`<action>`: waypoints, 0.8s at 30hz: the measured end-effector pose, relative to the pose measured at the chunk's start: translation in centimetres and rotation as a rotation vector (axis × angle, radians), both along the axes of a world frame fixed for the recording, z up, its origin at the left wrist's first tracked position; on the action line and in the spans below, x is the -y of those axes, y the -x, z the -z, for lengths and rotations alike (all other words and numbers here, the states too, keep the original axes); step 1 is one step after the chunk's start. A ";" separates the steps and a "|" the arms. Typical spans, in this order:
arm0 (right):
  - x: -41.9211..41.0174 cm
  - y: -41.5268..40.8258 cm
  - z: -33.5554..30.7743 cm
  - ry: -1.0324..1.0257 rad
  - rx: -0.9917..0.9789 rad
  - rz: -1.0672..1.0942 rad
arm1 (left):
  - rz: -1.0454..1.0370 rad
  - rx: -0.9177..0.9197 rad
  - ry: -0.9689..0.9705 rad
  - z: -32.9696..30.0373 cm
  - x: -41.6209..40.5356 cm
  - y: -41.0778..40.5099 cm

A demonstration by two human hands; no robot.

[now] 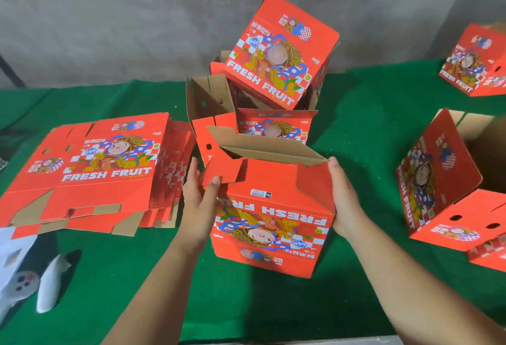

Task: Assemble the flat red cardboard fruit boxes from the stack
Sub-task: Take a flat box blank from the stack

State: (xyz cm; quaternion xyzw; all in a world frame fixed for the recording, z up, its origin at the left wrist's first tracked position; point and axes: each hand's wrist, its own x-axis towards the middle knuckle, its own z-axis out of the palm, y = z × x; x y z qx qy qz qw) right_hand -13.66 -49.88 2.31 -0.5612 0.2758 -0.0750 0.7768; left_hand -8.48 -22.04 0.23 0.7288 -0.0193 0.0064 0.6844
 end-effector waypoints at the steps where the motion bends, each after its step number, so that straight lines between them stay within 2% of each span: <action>1: 0.0 0.1 -0.1 0.075 0.012 -0.003 | -0.038 0.024 -0.072 -0.1 0.6 0.3; 4: 0.4 0.3 0.1 0.177 0.059 -0.133 | -0.076 0.061 -0.156 -0.5 2.4 1.0; 7: 0.8 0.3 0.5 0.279 0.069 -0.256 | -0.062 -0.097 -0.121 -1.4 4.5 1.4; 10: 1.3 -0.2 0.8 0.320 0.003 -0.030 | 0.014 -0.221 -0.045 -2.9 6.9 1.7; 14: 1.4 0.0 0.8 0.118 0.015 0.364 | 0.345 -0.223 0.030 -4.3 9.7 3.9; 17: 0.3 0.7 0.3 0.124 0.054 0.606 | 0.505 -0.038 -0.128 -4.6 11.5 6.0; 18: -0.5 1.0 0.1 0.125 0.059 0.649 | 0.528 0.022 -0.139 -4.6 11.8 6.7; 21: -3.8 2.4 0.5 0.207 0.091 0.628 | 0.387 -0.032 -0.096 -4.3 11.6 7.2; 22: -4.9 3.1 0.9 0.298 0.101 0.589 | 0.312 -0.039 -0.185 -4.3 11.0 6.8; 24: -6.4 4.4 2.0 0.488 0.145 0.442 | 0.231 -0.089 -0.544 -4.3 9.4 5.6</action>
